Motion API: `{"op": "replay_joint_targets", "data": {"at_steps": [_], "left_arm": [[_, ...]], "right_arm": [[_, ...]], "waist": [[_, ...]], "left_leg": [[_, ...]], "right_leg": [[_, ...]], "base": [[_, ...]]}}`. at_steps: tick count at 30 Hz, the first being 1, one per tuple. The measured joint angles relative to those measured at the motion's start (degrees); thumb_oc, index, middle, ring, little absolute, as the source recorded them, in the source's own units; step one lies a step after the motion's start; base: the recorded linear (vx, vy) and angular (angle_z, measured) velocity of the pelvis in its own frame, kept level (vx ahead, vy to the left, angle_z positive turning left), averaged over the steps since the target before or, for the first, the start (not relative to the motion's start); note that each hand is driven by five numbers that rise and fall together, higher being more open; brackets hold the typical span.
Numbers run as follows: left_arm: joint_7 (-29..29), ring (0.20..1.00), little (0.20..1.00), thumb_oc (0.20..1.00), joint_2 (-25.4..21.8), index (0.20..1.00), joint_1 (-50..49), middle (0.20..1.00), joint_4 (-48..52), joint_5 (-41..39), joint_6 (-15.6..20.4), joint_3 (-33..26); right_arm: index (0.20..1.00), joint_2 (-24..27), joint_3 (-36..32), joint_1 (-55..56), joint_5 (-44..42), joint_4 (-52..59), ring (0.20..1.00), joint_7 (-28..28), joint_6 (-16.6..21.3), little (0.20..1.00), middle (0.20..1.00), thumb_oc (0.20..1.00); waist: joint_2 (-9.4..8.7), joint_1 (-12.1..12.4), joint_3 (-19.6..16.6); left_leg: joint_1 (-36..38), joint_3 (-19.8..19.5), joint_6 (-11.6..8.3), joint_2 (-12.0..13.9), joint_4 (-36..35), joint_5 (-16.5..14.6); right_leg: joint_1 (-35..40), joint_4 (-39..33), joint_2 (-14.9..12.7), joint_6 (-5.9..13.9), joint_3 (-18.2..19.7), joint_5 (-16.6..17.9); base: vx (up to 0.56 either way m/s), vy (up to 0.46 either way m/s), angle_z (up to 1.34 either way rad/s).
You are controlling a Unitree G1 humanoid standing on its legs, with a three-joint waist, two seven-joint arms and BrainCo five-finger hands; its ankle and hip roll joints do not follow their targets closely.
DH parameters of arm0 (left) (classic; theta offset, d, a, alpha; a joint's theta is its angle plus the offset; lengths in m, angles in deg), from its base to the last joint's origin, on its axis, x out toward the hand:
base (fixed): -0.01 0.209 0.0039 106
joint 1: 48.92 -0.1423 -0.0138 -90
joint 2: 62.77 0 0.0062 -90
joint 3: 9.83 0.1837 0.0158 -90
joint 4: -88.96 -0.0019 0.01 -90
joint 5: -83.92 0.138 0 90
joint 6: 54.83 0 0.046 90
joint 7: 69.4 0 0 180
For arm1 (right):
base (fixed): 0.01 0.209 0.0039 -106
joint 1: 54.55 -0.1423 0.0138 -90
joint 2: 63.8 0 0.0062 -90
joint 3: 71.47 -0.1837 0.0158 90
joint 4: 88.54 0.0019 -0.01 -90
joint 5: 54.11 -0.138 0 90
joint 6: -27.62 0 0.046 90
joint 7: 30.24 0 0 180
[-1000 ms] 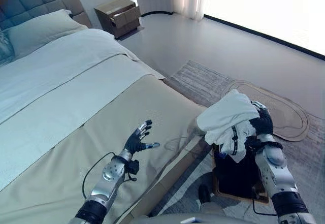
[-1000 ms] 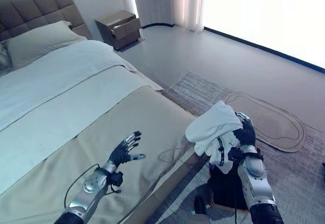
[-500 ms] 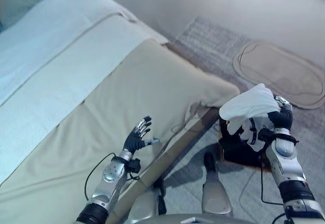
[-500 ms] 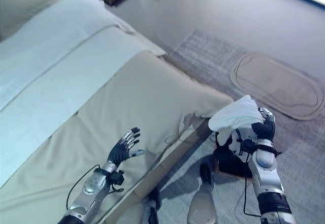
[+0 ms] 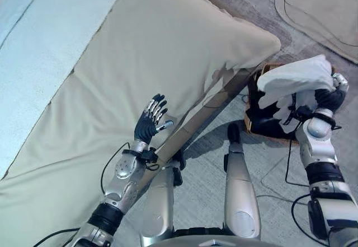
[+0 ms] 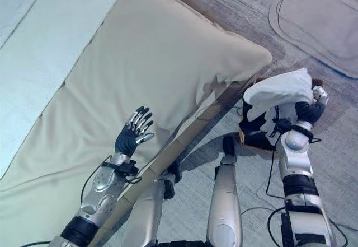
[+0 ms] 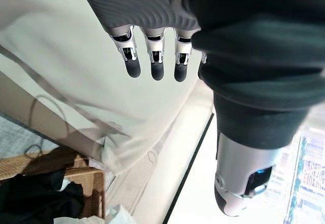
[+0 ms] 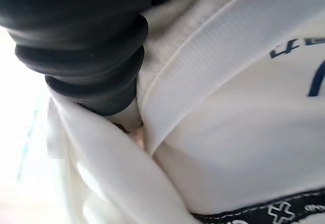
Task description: Pick up clothes into the bucket
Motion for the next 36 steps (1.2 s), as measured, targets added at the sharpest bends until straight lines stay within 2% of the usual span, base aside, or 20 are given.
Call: {"op": "replay_joint_targets", "data": {"at_steps": [8, 14, 15, 16, 17, 18, 19, 20, 21, 24, 25, 26, 27, 28, 29, 30, 31, 32, 34, 36], "left_arm": [[-1.7, 1.0, 1.0, 1.0, -0.2, 1.0, 3.4, 1.0, 0.5, 0.1, 1.1, 1.9], [-3.0, 1.0, 1.0, 1.0, 1.8, 1.0, 3.5, 1.0, -1.0, 0.3, 1.8, 1.9], [-3.2, 1.0, 1.0, 1.0, 1.9, 1.0, 3.3, 1.0, -1.2, 0.4, 1.9, 1.8], [-3.9, 1.0, 1.0, 1.0, 2.7, 1.0, 3.5, 1.0, -2.0, 0.8, 2.2, 1.8], [-4.2, 1.0, 1.0, 1.0, 3.2, 1.0, 3.4, 1.0, -2.0, 0.8, 2.5, 1.7], [-4.3, 1.0, 1.0, 1.0, 3.8, 1.0, 3.4, 1.0, -2.1, 0.8, 2.8, 1.7], [-4.6, 1.0, 1.0, 1.0, 4.6, 1.0, 3.8, 1.0, -2.2, 0.8, 3.1, 1.7], [-4.6, 1.0, 1.0, 1.0, 4.9, 1.0, 4.4, 1.0, -2.3, 0.8, 3.3, 1.9], [-4.6, 1.0, 1.0, 1.0, 5.0, 1.0, 5.3, 1.0, -2.9, 0.8, 3.4, 1.9], [-5.0, 1.0, 1.0, 1.0, 4.2, 1.0, 5.6, 1.0, -4.6, 0.8, 3.7, 1.8], [-5.3, 1.0, 1.0, 1.0, 3.6, 1.0, 5.0, 1.0, -4.9, 0.8, 3.9, 1.7], [-5.4, 1.0, 1.0, 1.0, 3.1, 1.0, 4.4, 1.0, -5.2, 0.8, 3.9, 1.8], [-5.4, 1.0, 1.0, 1.0, 2.9, 1.0, 4.3, 1.0, -5.3, 0.8, 3.9, 1.7], [-5.7, 1.0, 1.0, 1.0, 2.6, 1.0, 4.2, 1.0, -5.0, 0.8, 4.2, 1.4], [-6.0, 1.0, 1.0, 1.0, 1.9, 1.0, 4.4, 1.0, -5.1, 0.9, 4.2, 1.5], [-6.1, 1.0, 1.0, 1.0, 1.2, 1.0, 4.5, 1.0, -5.0, 0.9, 4.2, 1.5], [-6.3, 1.0, 1.0, 1.0, 0.7, 1.0, 4.8, 1.0, -4.9, 0.8, 4.2, 1.5], [-6.4, 1.0, 1.0, 1.0, -0.2, 1.0, 4.7, 1.0, -4.8, 0.8, 4.3, 1.3], [-7.0, 1.0, 1.0, 1.0, -1.8, 1.0, 4.6, 1.0, -5.0, 0.8, 4.2, 0.8], [-7.2, 1.0, 1.0, 1.0, -2.0, 1.0, 4.5, 1.0, -4.6, 0.8, 4.2, -0.4]], "right_arm": [[0.2, 1.3, -0.2, -4.1, -0.7, -2.3, 0.2, 2.9, 0.9, 0.2, 0.2, 0.2], [0.2, 1.1, 0.6, -0.8, -0.6, -2.4, 0.2, 2.9, 1.1, 0.2, 0.2, 0.2], [0.2, 0.9, 1.3, -0.6, -0.6, -2.4, 0.2, 2.9, 1.3, 0.2, 0.2, 0.2], [0.2, 0.9, 2.7, -0.2, -0.6, -2.4, 0.2, 2.6, 1.4, 0.2, 0.2, 0.2], [0.2, 0.9, 3.8, -0.6, -0.6, -2.5, 0.2, 1.9, 1.4, 0.2, 0.2, 0.2], [0.2, 1.0, 4.6, -1.1, -0.6, -2.6, 0.2, 1.3, 1.4, 0.2, 0.2, 0.2], [0.2, 0.7, 5.6, -1.6, -0.7, -2.9, 0.2, 0.3, 1.5, 0.2, 0.2, 0.2], [0.2, 0.8, 5.7, -1.4, -0.8, -2.9, 0.2, -0.1, 1.5, 0.2, 0.2, 0.2], [0.2, 0.6, 6.1, -1.3, -2.1, -3.0, 0.2, -0.7, 1.5, 0.2, 0.2, 0.2], [0.2, -1.1, 7.4, -1.8, -2.9, -3.7, 0.2, -2.2, 1.5, 0.2, 0.2, 0.2], [0.2, -1.9, 9.3, -3.9, -2.9, -6.1, 0.2, -2.5, 1.2, 0.2, 0.2, 0.2], [0.2, -2.6, 10.4, -5.8, -2.9, -7.7, 0.2, -2.8, 0.9, 0.2, 0.2, 0.2], [0.2, -3.5, 11.3, -7.6, -3.0, -9.1, 0.2, -3.3, 0.4, 0.2, 0.2, 0.2], [0.2, -4.4, 11.9, -8.3, -3.0, -9.4, 0.2, -3.6, 0.2, 0.2, 0.2, 0.2], [0.2, -5.6, 12.8, -8.0, -2.9, -9.2, 0.2, -4.4, 0.2, 0.2, 0.2, 0.2], [0.2, -5.7, 13.1, -7.8, -2.9, -9.2, 0.2, -4.7, 0.2, 0.2, 0.2, 0.2], [0.2, -5.8, 13.3, -8.3, -2.9, -9.1, 0.2, -4.7, 0.1, 0.2, 0.2, 0.2], [0.2, -5.9, 14.1, -10.3, -2.9, -9.1, 0.2, -5.1, 0.1, 0.2, 0.2, 0.2], [0.2, -5.9, 15.4, -13.3, -2.8, -9.1, 0.2, -5.5, -0.3, 0.2, 0.2, 0.2], [0.2, -6.5, 16.8, -15.1, -2.7, -9.2, 0.2, -5.8, -0.5, 0.2, 0.2, 0.2]], "waist": [[0.68, -0.4, 0.3], [0.69, -1.7, 0.3], [0.65, -1.7, 0.3], [0.37, -0.2, 0.3], [0.06, 0.9, 0.4], [-0.11, 1.6, 0.5], [-0.46, 1.5, 0.1], [-0.58, 0.6, 0.1], [-0.77, -0.7, 0.0], [-3.56, -1.1, -0.3], [-4.58, -0.8, -0.3], [-4.85, -0.1, -0.2], [-4.52, 2.1, -0.4], [-4.47, 3.4, -0.3], [-4.5, 4.6, -0.4], [-4.75, 5.2, -0.5], [-4.79, 5.6, -0.6], [-4.82, 7.2, -0.6], [-4.88, 7.8, -0.6], [-4.98, 8.1, -0.6]], "left_leg": [[-1.6, 4.2, 0.33, 0.0, 1.2, -1.4], [1.9, 4.5, -0.11, 0.0, -0.1, -1.7], [2.1, 2.9, -0.23, -0.8, 0.1, -2.2], [2.0, -6.7, 1.36, -5.9, 2.0, -5.1], [2.0, -10.5, 2.37, -8.3, 2.9, -6.5], [1.9, -14.3, 2.37, -10.5, 3.3, -7.0], [2.4, -15.8, 2.48, -12.1, 2.5, -6.7], [2.4, -15.0, 2.67, -12.3, 2.4, -6.4], [2.5, -14.8, 3.76, -12.8, 1.8, -5.8], [3.1, -12.9, 4.73, -14.9, 2.9, -5.4], [3.9, -11.3, 5.93, -15.1, 3.4, -5.8], [4.4, -10.2, 7.64, -14.8, 3.0, -5.5], [5.7, -6.6, 8.59, -11.5, 0.8, -4.7], [6.1, -4.9, 8.62, -9.7, 1.1, -4.6], [7.1, -3.9, 8.56, -7.6, 0.8, -4.6], [8.2, -3.8, 8.58, -6.7, -0.2, -4.6], [8.3, -3.4, 8.61, -6.0, -0.3, -4.5], [8.2, -2.3, 8.14, -4.6, -0.7, -4.2], [8.3, -1.5, 7.0, -4.3, -1.3, -3.5], [8.3, -1.4, 4.74, -3.6, -1.2, -2.1]], "right_leg": [[-4.6, 0.0, 0.3, 0.09, 2.8, 0.1], [-1.2, -3.9, 2.0, -0.05, 4.1, 1.5], [-0.5, -4.6, 2.3, 0.04, 4.7, 2.2], [0.5, -6.1, 3.3, 0.14, 7.2, 3.6], [1.0, -7.4, 3.7, 0.07, 8.4, 3.7], [1.5, -8.4, 3.8, 0.08, 9.4, 4.1], [2.1, -10.0, 2.8, 1.08, 10.1, 5.6], [2.5, -10.5, 1.9, 1.41, 9.6, 5.6], [3.2, -11.9, 0.5, 2.16, 8.0, 5.4], [4.2, -14.2, -1.1, 2.24, 8.2, 7.5], [5.3, -15.8, -1.6, 2.13, 7.9, 6.4], [5.7, -16.3, -1.9, 1.65, 6.8, 3.8], [3.0, -12.6, -2.8, 0.82, -0.6, 0.9], [1.2, -6.9, -3.6, -2.21, -5.9, 0.6], [2.7, -1.6, -4.0, -3.61, -11.2, 0.9], [6.0, 0.8, -4.5, -3.25, -11.7, 1.2], [7.2, 3.8, -4.9, -3.91, -11.8, 0.3], [8.6, 6.7, -5.3, -4.06, -12.0, -2.0], [13.4, 0.4, -6.5, -3.86, -13.3, -0.3], [15.6, -4.5, -6.0, -4.37, -15.2, 0.8]], "base": [[0.01, 0.067, -0.28], [0.05, 0.042, -0.24], [0.05, 0.104, -0.58], [-0.03, 0.062, -0.78], [-0.01, 0.063, -0.97], [-0.09, 0.095, -0.92], [-0.06, 0.068, -0.46], [-0.08, 0.285, -0.01], [-0.03, 0.224, 0.32], [-0.05, 0.286, -0.05], [-0.1, 0.215, -0.55], [-0.14, 0.088, -1.06], [-0.1, 0.063, -1.22], [-0.13, 0.088, -1.33], [-0.12, 0.063, -0.76], [-0.12, 0.063, -0.43], [-0.1, 0.023, -0.42], [-0.03, -0.013, -0.57], [-0.02, -0.067, -0.49], [-0.02, -0.133, -0.27]]}}
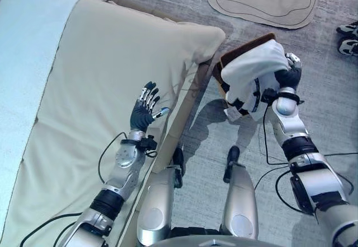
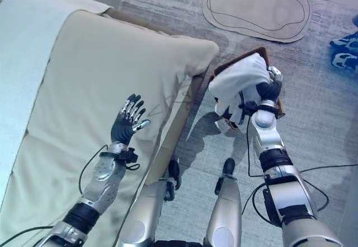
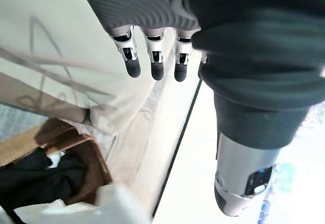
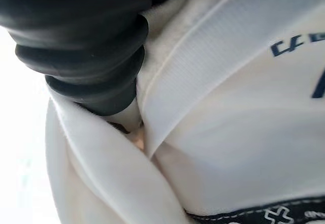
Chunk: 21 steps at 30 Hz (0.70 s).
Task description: Pick up clothes into the bucket
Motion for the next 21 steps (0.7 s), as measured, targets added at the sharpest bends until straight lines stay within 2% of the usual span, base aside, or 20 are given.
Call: {"op": "replay_joint_targets", "data": {"at_steps": [1, 2, 6, 14, 21], "left_arm": [[-0.2, 1.0, 1.0, 1.0, -0.1, 1.0, 0.2, 1.0, 0.3, 0.0, 0.0, -0.2], [-0.3, 1.0, 1.0, 1.0, -0.3, 1.0, 0.3, 1.0, 0.7, 0.0, 0.0, -0.2], [-1.2, 1.0, 1.0, 1.0, 0.0, 1.0, 1.7, 1.0, 1.8, 0.1, 0.1, -1.4], [-1.9, 1.0, 1.0, 1.0, 0.7, 1.0, -0.6, 1.0, 3.5, 0.1, 0.1, -2.6], [-2.5, 1.0, 1.0, 1.0, 0.7, 1.0, -1.3, 1.0, 4.2, 0.0, 0.1, -2.4]], "right_arm": [[0.2, -0.2, 0.9, -0.4, 0.0, 0.0, 0.2, -0.1, 0.0, 0.2, 0.2, 0.2], [0.2, -0.2, 1.3, -0.7, 0.0, 0.0, 0.2, -0.2, 0.0, 0.2, 0.2, 0.2], [0.2, 0.5, 1.4, -2.5, 0.1, 0.1, 0.2, -0.5, -0.2, 0.2, 0.2, 0.2], [0.2, 0.8, 1.5, -2.2, 1.1, 0.3, 0.2, -0.3, -1.4, 0.2, 0.2, 0.2], [0.2, 2.2, 1.4, -3.6, 3.4, 1.3, 0.2, 1.6, -1.8, 0.2, 0.2, 0.2]], "waist": [[-0.14, -0.1, 0.0], [-0.35, 0.0, -0.2], [-1.28, -0.2, -0.2], [-1.5, -0.2, -0.2], [-1.43, -0.5, -0.1]], "left_leg": [[0.1, 0.1, -0.99, 0.7, 0.4, 0.6], [0.1, 0.6, -1.15, 1.3, 0.3, 0.7], [0.0, 2.3, -1.31, 2.2, -3.1, 0.9], [0.4, 2.3, -2.18, 3.2, -6.1, 3.2], [-4.1, 2.4, -2.01, 3.3, -6.6, 4.6]], "right_leg": [[2.3, -4.4, 0.9, -0.04, -1.2, 1.4], [2.7, -6.0, 1.2, 0.17, -2.0, 2.1], [1.7, -9.5, 2.4, 1.24, -3.4, 3.7], [0.8, -9.9, 3.8, 1.38, -3.4, 4.1], [-5.2, -7.9, 3.9, 1.27, -2.8, 4.2]], "base": [[-0.01, -0.163, -0.31], [0.02, -0.222, -0.45], [0.04, -0.125, -0.23], [0.05, -0.099, -0.03], [-0.01, -0.07, -0.02]]}}
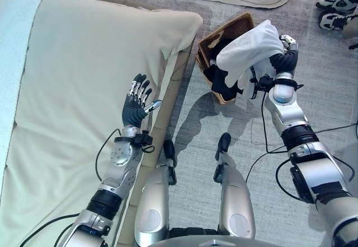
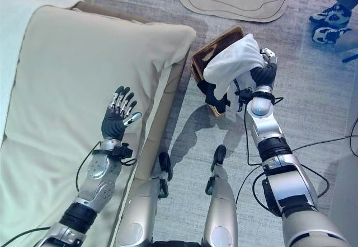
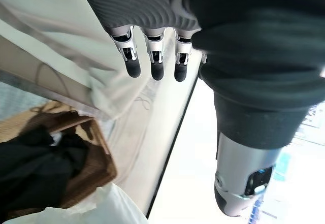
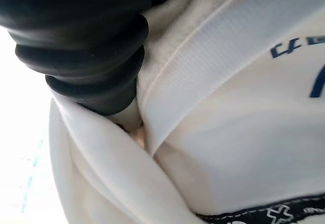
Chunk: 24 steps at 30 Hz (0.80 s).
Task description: Pick up clothes into the bucket
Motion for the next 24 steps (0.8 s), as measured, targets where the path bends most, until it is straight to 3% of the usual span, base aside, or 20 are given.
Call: {"op": "replay_joint_targets", "data": {"at_steps": [10, 15, 24], "left_arm": [[-1.3, 1.0, 1.0, 1.0, -1.4, 1.0, 0.1, 1.0, -0.1, 0.0, 0.1, 0.4], [-2.5, 1.0, 1.0, 1.0, -1.6, 1.0, 0.7, 1.0, -0.1, 0.0, 0.3, 0.6], [-4.4, 1.0, 1.0, 1.0, -2.5, 1.0, 0.9, 1.0, 1.9, 0.0, 1.2, 2.5]], "right_arm": [[0.2, 4.3, 2.4, -10.4, 2.1, -0.5, 0.2, 3.5, -0.8, 0.2, 0.2, 0.2], [0.2, 5.9, 4.8, -17.0, 3.5, -1.3, 0.2, 4.8, -0.8, 0.2, 0.2, 0.2], [0.2, 7.1, 7.8, -23.0, 3.9, -10.9, 0.2, 7.1, -1.8, 0.2, 0.2, 0.2]], "waist": [[0.22, -1.3, 0.6], [0.67, -1.4, 0.9], [1.39, -1.3, 1.4]], "left_leg": [[-7.1, 1.6, 0.37, -0.1, 0.1, 1.0], [-13.6, 2.5, 0.38, 0.0, 1.9, 1.1], [-20.4, 2.8, 0.34, 0.3, 3.8, 1.1]], "right_leg": [[-10.3, 4.1, -0.1, -0.75, 2.6, -0.5], [-19.1, 8.5, -0.1, -1.61, 4.6, -1.2], [-27.5, 12.5, -0.1, -2.55, 5.9, -2.2]], "base": [[-0.05, -0.061, -0.07], [0.01, -0.039, -0.09], [-0.01, -0.013, -0.01]]}}
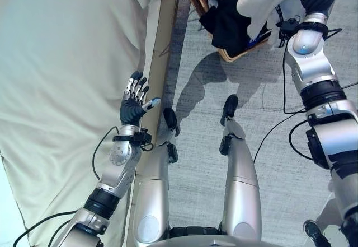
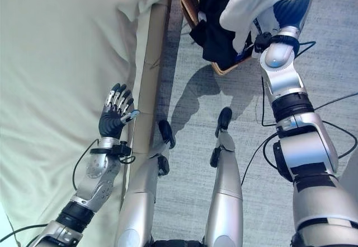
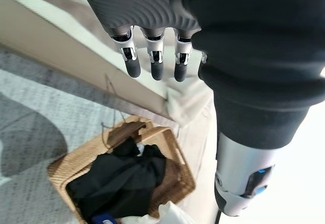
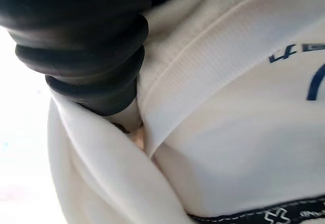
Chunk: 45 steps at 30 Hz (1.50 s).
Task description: Pick up clothes into the bucket
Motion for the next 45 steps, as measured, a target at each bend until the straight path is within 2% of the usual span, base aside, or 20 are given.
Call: {"op": "replay_joint_targets", "data": {"at_steps": [6, 10, 14, 23, 27, 38, 45], "left_arm": [[-1.2, 1.0, 1.0, 1.0, -0.3, 1.0, 0.2, 1.0, 1.4, 0.0, 0.5, 0.7], [-1.3, 1.0, 1.0, 1.0, -1.1, 1.0, 0.6, 1.0, 3.1, 0.0, 0.9, 2.1], [-1.3, 1.0, 1.0, 1.0, -1.2, 1.0, 0.9, 1.0, 4.3, 0.0, 1.1, 3.6], [-1.3, 1.0, 1.0, 1.0, -1.3, 1.0, 0.9, 1.0, 4.6, 0.0, 1.2, 4.3], [-1.3, 1.0, 1.0, 1.0, -1.4, 1.0, 0.8, 1.0, 5.0, 0.0, 1.2, 4.3], [-1.3, 1.0, 1.0, 1.0, -1.4, 1.0, 0.9, 1.0, 7.1, 0.0, 1.3, 4.3], [-1.3, 1.0, 1.0, 1.0, -1.4, 1.0, 0.9, 1.0, 7.2, 0.0, 1.3, 4.3]], "right_arm": [[0.2, 0.1, 4.9, -3.5, 0.9, -7.3, 0.2, -0.1, -0.4, 0.2, 0.2, 0.2], [0.2, -0.2, 8.5, -6.9, 2.8, -14.7, 0.2, -1.7, -2.0, 0.2, 0.2, 0.2], [0.2, -0.1, 10.3, -8.9, 4.3, -19.1, 0.2, -2.9, -3.0, 0.2, 0.2, 0.2], [0.2, 0.0, 15.1, -11.7, 9.0, -20.9, 0.2, -4.1, -4.1, 0.2, 0.2, 0.2], [0.2, 1.3, 18.0, -13.3, 11.4, -22.7, 0.2, -4.6, -5.3, 0.2, 0.2, 0.2], [0.2, 2.3, 23.5, -18.2, 17.6, -23.4, 0.2, -5.0, -7.1, 0.2, 0.2, 0.2], [0.2, 2.9, 25.1, -18.6, 19.8, -23.6, 0.2, -5.0, -8.1, 0.2, 0.2, 0.2]], "waist": [[0.18, 0.2, 0.0], [0.53, 0.4, 0.0], [1.08, 1.5, -0.1], [1.64, 2.1, -0.1], [1.84, 3.4, -0.1], [2.08, 3.5, -0.1], [2.12, 3.4, -0.1]], "left_leg": [[-2.6, 0.2, -0.07, 0.0, 1.4, 0.1], [-4.2, -0.1, -0.07, -0.3, 2.5, 0.0], [-5.2, -0.2, -0.07, -0.4, 3.6, 0.0], [-5.4, -0.7, -0.09, -1.3, 3.5, 0.4], [-5.7, -0.7, -0.23, -1.4, 3.1, 0.8], [-6.5, -1.6, -0.19, -2.4, 1.3, 2.1], [-7.5, -2.3, -0.44, -3.3, -2.0, 4.2]], "right_leg": [[-3.2, 2.2, -0.3, -0.68, 0.5, -0.5], [-5.2, 4.2, -0.9, -0.98, 0.6, -1.2], [-6.1, 5.3, -1.2, -1.04, 1.0, -1.3], [-6.5, 6.2, -2.2, -1.01, 0.9, -1.5], [-6.9, 6.2, -2.2, -1.01, 0.9, -1.5], [-7.8, 6.1, -3.2, -1.0, 0.1, -1.5], [-9.8, 6.0, -3.8, -1.01, -0.5, -1.5]], "base": [[0.0, -0.003, 0.02], [0.0, 0.002, 0.08], [0.0, 0.003, 0.04], [0.0, 0.002, 0.05], [0.0, 0.0, 0.0], [0.01, 0.005, 0.05], [0.02, 0.005, 0.06]]}}
